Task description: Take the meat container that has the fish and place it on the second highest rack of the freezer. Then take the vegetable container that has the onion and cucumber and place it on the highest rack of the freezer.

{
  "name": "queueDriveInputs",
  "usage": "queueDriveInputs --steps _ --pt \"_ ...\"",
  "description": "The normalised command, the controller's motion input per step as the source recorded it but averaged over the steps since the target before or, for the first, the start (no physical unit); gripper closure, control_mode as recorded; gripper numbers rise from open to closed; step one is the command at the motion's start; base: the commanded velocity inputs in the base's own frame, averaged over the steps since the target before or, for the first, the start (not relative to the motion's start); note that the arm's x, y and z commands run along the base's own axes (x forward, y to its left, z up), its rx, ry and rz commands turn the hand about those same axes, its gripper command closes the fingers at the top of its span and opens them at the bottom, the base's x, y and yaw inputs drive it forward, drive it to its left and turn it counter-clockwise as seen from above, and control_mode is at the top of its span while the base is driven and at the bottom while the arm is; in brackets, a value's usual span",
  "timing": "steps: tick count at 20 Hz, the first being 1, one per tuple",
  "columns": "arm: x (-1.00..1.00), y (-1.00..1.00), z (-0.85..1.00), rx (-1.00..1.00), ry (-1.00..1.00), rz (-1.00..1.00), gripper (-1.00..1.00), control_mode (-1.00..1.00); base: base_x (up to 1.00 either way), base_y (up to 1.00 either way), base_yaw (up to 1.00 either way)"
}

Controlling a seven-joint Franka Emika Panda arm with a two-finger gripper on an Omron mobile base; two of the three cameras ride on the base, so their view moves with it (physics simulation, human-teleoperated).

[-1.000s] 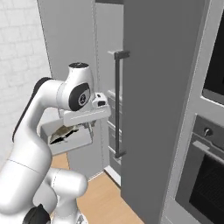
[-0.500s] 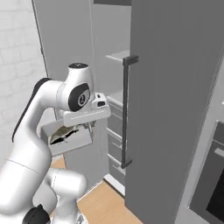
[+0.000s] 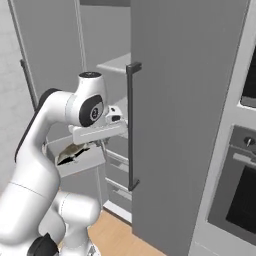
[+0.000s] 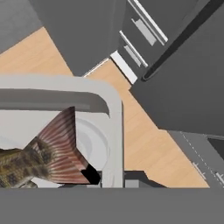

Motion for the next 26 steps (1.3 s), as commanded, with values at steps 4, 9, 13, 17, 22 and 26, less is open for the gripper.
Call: queueDriveInputs --steps 4,9,13,17,22,26 --pt "0.0 0.0 0.0 0.0 0.0 0.0 1.0 1.0 0.47 0.59 -0.29" --pt "0.0 0.0 0.0 0.0 0.0 0.0 1.0 1.0 0.74 0.2 -0.2" --pt "0.0 0.0 0.0 0.0 0.0 0.0 1.0 1.0 0.52 0.0 -0.13" --pt "0.0 0.0 0.0 0.0 0.0 0.0 1.0 1.0 -0.09 0.01 -0.11" --pt "-0.31 0.23 -0.03 0.16 -0.01 -0.31 1.0 -1.0 -0.06 0.02 -0.03" --pt "-0.03 0.19 -0.21 0.29 0.0 -0.74 1.0 -1.0 0.0 0.0 0.0"
